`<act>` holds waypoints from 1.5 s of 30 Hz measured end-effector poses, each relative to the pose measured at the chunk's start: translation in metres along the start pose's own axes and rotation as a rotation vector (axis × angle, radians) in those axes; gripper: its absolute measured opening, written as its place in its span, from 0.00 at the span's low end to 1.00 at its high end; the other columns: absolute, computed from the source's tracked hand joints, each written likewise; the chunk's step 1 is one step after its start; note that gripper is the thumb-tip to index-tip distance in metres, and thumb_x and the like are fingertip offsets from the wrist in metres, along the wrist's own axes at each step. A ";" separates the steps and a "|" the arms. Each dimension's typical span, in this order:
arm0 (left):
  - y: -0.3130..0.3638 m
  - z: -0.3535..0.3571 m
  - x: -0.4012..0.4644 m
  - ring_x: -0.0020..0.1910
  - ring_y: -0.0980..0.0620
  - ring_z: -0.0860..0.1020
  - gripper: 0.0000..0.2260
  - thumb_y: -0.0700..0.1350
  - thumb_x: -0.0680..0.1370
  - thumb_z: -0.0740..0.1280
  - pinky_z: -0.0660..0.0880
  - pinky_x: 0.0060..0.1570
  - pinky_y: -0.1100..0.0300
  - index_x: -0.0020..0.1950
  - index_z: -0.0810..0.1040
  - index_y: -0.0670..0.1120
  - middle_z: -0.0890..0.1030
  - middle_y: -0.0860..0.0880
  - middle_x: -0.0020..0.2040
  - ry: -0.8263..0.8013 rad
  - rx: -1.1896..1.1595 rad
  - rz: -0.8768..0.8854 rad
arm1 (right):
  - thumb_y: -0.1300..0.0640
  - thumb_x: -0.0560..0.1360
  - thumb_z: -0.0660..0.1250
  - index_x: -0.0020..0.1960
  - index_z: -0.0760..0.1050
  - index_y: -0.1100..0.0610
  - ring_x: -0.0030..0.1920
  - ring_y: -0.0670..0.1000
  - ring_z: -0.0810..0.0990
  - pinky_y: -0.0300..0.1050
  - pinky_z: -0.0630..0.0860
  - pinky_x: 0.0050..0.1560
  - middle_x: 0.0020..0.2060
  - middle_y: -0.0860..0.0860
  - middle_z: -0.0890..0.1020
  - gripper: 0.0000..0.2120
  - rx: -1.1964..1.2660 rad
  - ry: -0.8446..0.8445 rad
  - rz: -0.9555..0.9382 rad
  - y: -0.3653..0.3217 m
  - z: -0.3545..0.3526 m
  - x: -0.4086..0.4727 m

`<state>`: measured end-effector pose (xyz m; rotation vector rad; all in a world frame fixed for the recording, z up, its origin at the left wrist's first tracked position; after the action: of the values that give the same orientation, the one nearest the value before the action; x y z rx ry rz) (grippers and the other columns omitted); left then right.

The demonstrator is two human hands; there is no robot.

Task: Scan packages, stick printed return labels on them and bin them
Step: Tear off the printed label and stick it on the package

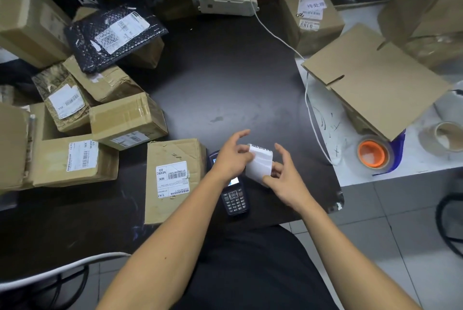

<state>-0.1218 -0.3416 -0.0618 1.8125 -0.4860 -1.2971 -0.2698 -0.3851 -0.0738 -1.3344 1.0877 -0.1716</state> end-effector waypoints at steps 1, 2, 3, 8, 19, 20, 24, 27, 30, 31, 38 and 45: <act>0.001 0.000 0.000 0.45 0.51 0.77 0.28 0.30 0.77 0.64 0.72 0.45 0.61 0.72 0.69 0.53 0.80 0.40 0.55 -0.004 0.021 0.008 | 0.64 0.74 0.68 0.76 0.57 0.47 0.41 0.41 0.79 0.30 0.73 0.45 0.45 0.44 0.81 0.36 -0.040 0.052 -0.011 -0.003 -0.004 -0.001; 0.002 -0.001 0.001 0.46 0.51 0.77 0.29 0.30 0.76 0.63 0.72 0.45 0.60 0.72 0.69 0.54 0.80 0.40 0.55 -0.008 0.039 0.016 | 0.62 0.75 0.68 0.74 0.61 0.48 0.39 0.40 0.77 0.29 0.72 0.44 0.44 0.45 0.80 0.32 -0.095 0.143 -0.038 -0.007 -0.011 -0.002; 0.002 -0.002 0.002 0.45 0.50 0.77 0.29 0.30 0.76 0.63 0.72 0.44 0.61 0.72 0.69 0.54 0.80 0.40 0.55 -0.012 0.055 0.024 | 0.59 0.75 0.69 0.72 0.65 0.50 0.39 0.41 0.76 0.32 0.72 0.45 0.45 0.47 0.78 0.28 -0.165 0.246 -0.083 -0.013 -0.019 -0.003; 0.002 -0.002 0.003 0.59 0.41 0.78 0.28 0.34 0.78 0.67 0.70 0.45 0.64 0.75 0.67 0.54 0.82 0.48 0.46 -0.044 0.089 0.064 | 0.55 0.77 0.69 0.69 0.71 0.52 0.57 0.46 0.69 0.35 0.65 0.51 0.52 0.44 0.75 0.22 -0.536 0.231 -0.430 -0.047 -0.015 0.005; 0.014 -0.005 0.001 0.54 0.61 0.80 0.34 0.39 0.80 0.68 0.69 0.53 0.77 0.80 0.56 0.57 0.85 0.52 0.52 -0.091 0.202 0.147 | 0.48 0.77 0.68 0.72 0.69 0.49 0.56 0.47 0.73 0.45 0.72 0.55 0.47 0.41 0.81 0.25 -0.740 0.016 -0.459 -0.069 -0.008 0.028; 0.016 -0.005 0.000 0.54 0.62 0.79 0.33 0.40 0.80 0.68 0.68 0.53 0.78 0.80 0.56 0.57 0.85 0.52 0.52 -0.088 0.217 0.162 | 0.49 0.77 0.69 0.71 0.69 0.48 0.55 0.46 0.73 0.43 0.71 0.55 0.45 0.39 0.81 0.24 -0.661 0.018 -0.405 -0.067 -0.010 0.028; 0.018 -0.004 0.000 0.57 0.58 0.79 0.34 0.39 0.79 0.68 0.67 0.58 0.74 0.80 0.56 0.58 0.86 0.53 0.51 -0.071 0.263 0.198 | 0.56 0.76 0.70 0.67 0.73 0.49 0.47 0.40 0.78 0.30 0.69 0.50 0.40 0.39 0.83 0.20 -0.352 0.128 -0.222 -0.062 -0.024 0.031; 0.013 -0.007 0.002 0.54 0.56 0.79 0.35 0.37 0.79 0.67 0.70 0.62 0.61 0.80 0.55 0.55 0.86 0.51 0.51 -0.047 0.263 0.167 | 0.59 0.75 0.69 0.63 0.74 0.51 0.40 0.36 0.78 0.27 0.69 0.45 0.38 0.42 0.84 0.18 -0.220 0.271 -0.160 -0.061 -0.039 0.033; 0.011 -0.011 0.002 0.52 0.55 0.79 0.34 0.37 0.79 0.66 0.71 0.61 0.59 0.81 0.55 0.53 0.85 0.52 0.52 -0.012 0.246 0.117 | 0.59 0.76 0.67 0.61 0.73 0.52 0.36 0.39 0.77 0.37 0.70 0.45 0.35 0.43 0.82 0.15 -0.055 0.461 -0.110 -0.057 -0.059 0.030; 0.010 -0.012 0.001 0.49 0.56 0.79 0.34 0.36 0.79 0.66 0.73 0.57 0.60 0.80 0.56 0.53 0.85 0.53 0.52 -0.010 0.221 0.098 | 0.59 0.76 0.66 0.61 0.72 0.53 0.37 0.40 0.77 0.38 0.70 0.46 0.35 0.43 0.81 0.14 -0.008 0.535 -0.122 -0.058 -0.064 0.027; 0.042 -0.036 -0.021 0.51 0.54 0.77 0.24 0.44 0.79 0.68 0.72 0.55 0.60 0.74 0.68 0.53 0.78 0.51 0.50 0.292 0.298 0.237 | 0.61 0.76 0.71 0.59 0.75 0.61 0.47 0.46 0.73 0.33 0.69 0.54 0.44 0.50 0.78 0.12 -0.372 0.681 -0.778 -0.110 -0.023 -0.008; 0.048 -0.077 -0.049 0.36 0.54 0.81 0.14 0.49 0.79 0.68 0.76 0.43 0.59 0.64 0.74 0.52 0.85 0.48 0.42 0.335 -0.205 0.105 | 0.59 0.77 0.68 0.56 0.72 0.54 0.48 0.53 0.74 0.49 0.69 0.44 0.41 0.52 0.82 0.09 -0.597 0.532 -1.264 -0.126 0.063 -0.030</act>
<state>-0.0639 -0.3036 0.0142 1.7597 -0.2497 -0.9126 -0.1821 -0.3595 0.0382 -2.4701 0.5461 -1.2602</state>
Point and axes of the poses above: each hand's wrist, its own x-axis towards the middle knuckle, its own z-axis out of the palm, y = z × x, the point moved 6 cm from there along x, towards the middle knuckle
